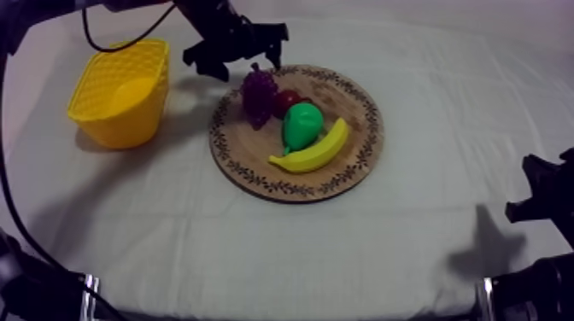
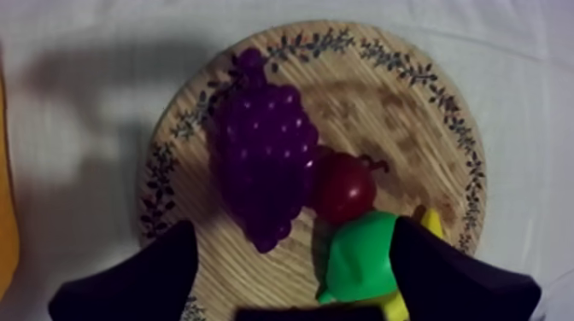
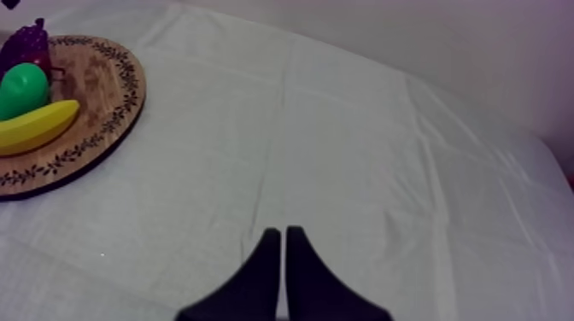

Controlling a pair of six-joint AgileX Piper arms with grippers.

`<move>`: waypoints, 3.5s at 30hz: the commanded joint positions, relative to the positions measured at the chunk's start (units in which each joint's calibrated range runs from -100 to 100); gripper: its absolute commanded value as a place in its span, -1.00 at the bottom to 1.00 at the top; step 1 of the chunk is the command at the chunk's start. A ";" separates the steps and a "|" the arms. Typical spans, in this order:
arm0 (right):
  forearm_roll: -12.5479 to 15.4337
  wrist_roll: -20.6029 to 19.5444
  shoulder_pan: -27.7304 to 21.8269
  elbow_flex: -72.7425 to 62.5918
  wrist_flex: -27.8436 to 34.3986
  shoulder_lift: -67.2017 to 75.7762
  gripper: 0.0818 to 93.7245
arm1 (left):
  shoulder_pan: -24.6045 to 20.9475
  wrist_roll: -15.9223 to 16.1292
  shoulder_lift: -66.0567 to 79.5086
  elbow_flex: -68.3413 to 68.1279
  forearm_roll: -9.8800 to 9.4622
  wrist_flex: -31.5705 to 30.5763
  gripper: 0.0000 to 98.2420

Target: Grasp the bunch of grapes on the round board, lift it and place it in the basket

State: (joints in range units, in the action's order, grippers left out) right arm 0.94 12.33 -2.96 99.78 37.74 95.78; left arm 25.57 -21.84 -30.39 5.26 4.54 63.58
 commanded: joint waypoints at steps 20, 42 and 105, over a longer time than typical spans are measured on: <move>0.01 0.00 -0.03 -0.01 0.00 -0.02 -0.99 | -0.13 -5.52 -14.78 12.87 0.12 5.76 0.71; 0.01 0.00 -0.03 -0.01 0.00 -0.02 -0.99 | -0.77 -4.44 -21.49 18.38 0.90 9.14 0.68; 0.01 0.00 -0.03 -0.01 0.00 -0.02 -0.99 | -4.37 -3.25 40.13 -42.15 -5.70 -7.28 0.20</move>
State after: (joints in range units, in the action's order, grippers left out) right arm 0.94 12.33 -2.96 99.78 37.74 95.78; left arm 23.09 -25.52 5.57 -29.99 -1.40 56.83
